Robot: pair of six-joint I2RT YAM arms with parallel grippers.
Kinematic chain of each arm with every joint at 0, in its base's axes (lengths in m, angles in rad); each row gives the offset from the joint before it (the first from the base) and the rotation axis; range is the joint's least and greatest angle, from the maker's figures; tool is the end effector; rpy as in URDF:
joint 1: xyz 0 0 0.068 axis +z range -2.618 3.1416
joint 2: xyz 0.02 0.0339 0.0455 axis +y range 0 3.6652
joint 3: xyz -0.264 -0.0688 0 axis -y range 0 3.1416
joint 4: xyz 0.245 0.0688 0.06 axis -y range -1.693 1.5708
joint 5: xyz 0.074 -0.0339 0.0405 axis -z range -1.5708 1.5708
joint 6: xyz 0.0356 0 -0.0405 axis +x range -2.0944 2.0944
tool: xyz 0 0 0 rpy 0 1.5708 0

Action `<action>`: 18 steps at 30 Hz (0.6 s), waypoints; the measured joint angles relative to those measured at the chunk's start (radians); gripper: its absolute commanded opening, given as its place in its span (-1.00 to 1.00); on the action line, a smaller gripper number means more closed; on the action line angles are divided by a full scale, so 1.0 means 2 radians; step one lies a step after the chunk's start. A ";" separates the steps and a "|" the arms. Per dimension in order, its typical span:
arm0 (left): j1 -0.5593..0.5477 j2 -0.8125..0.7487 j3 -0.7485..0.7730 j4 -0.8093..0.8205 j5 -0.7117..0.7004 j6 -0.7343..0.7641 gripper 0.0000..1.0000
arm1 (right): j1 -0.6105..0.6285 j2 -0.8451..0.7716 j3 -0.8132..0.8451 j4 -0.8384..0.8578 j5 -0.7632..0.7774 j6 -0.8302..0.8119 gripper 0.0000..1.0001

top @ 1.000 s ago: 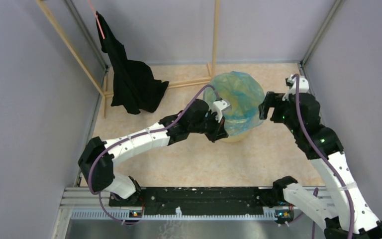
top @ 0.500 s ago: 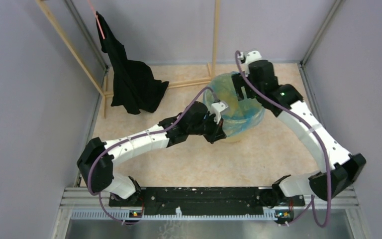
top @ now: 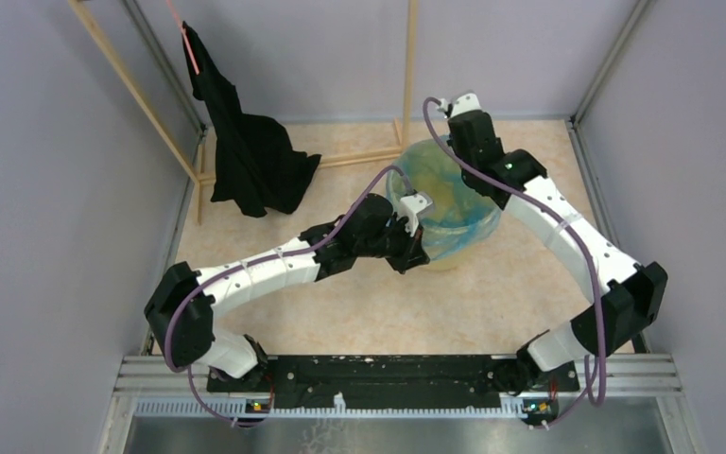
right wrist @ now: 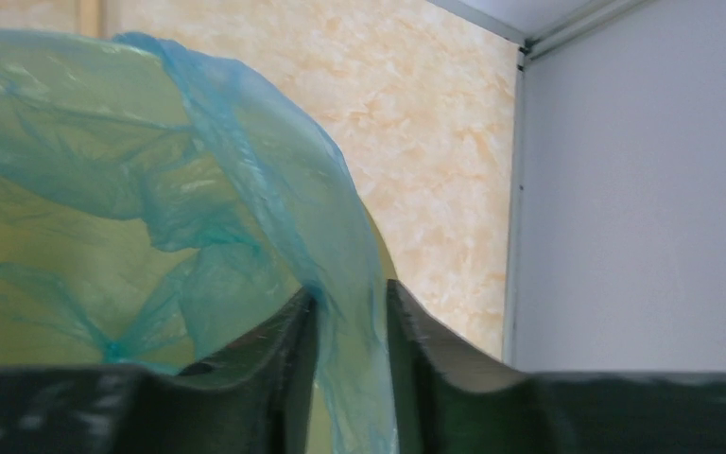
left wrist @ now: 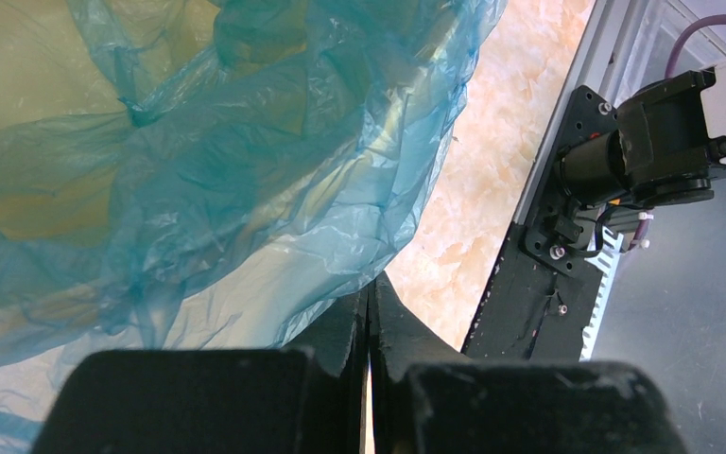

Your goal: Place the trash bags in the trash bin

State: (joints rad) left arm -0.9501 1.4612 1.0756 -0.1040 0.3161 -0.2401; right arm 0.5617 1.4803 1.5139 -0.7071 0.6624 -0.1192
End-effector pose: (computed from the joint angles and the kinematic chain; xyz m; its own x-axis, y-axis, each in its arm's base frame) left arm 0.1863 -0.2797 0.2886 -0.4875 0.2932 -0.8224 0.8409 0.4111 -0.3519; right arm 0.2815 0.1513 0.3810 -0.5226 -0.4397 -0.7305 -0.0758 0.8773 -0.4738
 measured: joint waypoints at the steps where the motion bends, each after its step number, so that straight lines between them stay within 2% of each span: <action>1: 0.000 0.000 0.000 0.000 0.000 -0.001 -0.95 | -0.003 -0.001 0.004 0.002 -0.008 0.001 -0.67; 3: 0.000 0.000 0.000 0.000 0.000 -0.001 -0.95 | -0.019 -0.004 0.012 0.006 -0.040 0.009 -0.86; 4: 0.000 0.000 0.000 0.000 0.000 -0.002 -0.95 | -0.039 -0.007 0.014 0.011 -0.070 0.018 -0.89; 6: 0.000 0.000 0.000 0.000 0.000 -0.004 -0.95 | -0.089 -0.015 0.014 0.019 -0.131 0.036 -0.91; 12: 0.000 0.000 0.000 0.001 0.004 -0.015 -0.96 | -0.273 -0.024 -0.025 0.094 -0.419 0.137 -0.87; 15: 0.000 0.000 0.000 0.001 0.005 -0.020 -0.96 | -0.313 -0.003 -0.041 0.125 -0.545 0.187 -0.87; 18: 0.000 0.000 0.000 0.001 0.006 -0.023 -0.96 | -0.325 0.037 -0.045 0.157 -0.644 0.227 -0.88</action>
State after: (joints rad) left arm -0.9501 1.4612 1.0756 -0.1028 0.3279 -0.2871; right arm -0.0883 1.5536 1.4242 -0.3927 -0.6247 0.3344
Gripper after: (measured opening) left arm 0.026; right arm 0.063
